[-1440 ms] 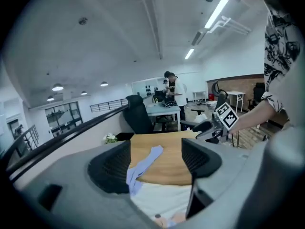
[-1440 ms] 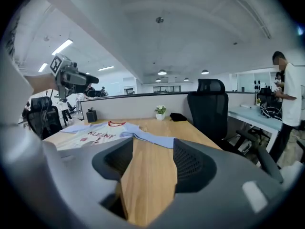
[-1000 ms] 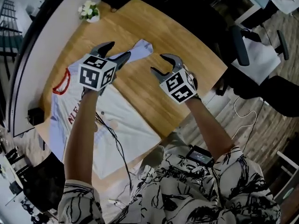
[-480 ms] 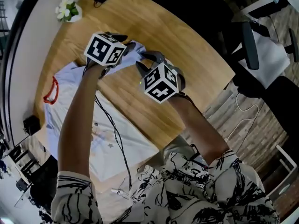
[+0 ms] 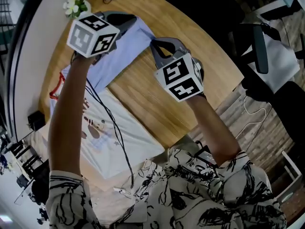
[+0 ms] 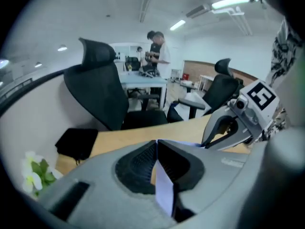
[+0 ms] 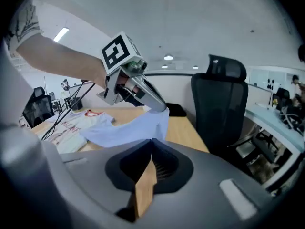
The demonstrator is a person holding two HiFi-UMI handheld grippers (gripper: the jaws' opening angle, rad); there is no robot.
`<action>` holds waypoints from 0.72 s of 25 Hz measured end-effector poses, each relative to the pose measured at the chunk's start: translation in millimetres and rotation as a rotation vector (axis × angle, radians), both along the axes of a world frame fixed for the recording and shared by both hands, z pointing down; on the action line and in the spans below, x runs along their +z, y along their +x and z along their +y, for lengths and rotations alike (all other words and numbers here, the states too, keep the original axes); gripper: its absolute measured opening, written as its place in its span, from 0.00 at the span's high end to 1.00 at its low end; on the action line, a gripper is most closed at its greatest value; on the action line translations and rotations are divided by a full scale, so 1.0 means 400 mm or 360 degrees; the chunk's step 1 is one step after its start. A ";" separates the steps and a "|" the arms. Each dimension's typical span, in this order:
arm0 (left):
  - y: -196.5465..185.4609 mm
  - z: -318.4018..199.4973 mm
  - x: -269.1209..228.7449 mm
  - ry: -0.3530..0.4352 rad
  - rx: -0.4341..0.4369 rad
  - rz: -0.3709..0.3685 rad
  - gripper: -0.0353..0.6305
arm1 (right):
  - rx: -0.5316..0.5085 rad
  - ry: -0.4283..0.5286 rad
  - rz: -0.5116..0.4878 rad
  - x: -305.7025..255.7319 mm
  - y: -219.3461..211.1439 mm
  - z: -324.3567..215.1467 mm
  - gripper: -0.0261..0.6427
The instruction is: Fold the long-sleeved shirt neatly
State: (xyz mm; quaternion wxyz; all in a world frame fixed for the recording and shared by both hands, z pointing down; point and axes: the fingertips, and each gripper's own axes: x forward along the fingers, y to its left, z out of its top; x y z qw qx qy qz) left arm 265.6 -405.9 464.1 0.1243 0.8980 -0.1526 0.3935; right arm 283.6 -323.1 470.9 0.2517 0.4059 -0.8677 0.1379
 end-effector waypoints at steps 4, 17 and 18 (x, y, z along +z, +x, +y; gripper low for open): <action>-0.046 -0.040 -0.218 0.0145 -0.0023 0.0155 0.92 | -0.0005 0.0188 -0.0068 -0.190 -0.017 -0.033 0.94; -0.461 0.125 -0.567 0.0537 -0.0178 0.0326 0.92 | -0.0358 0.0394 -0.0191 -0.562 -0.406 0.147 0.94; -0.512 0.146 -0.572 0.0548 -0.0210 0.0311 0.92 | -0.0367 0.0389 -0.0195 -0.569 -0.450 0.168 0.94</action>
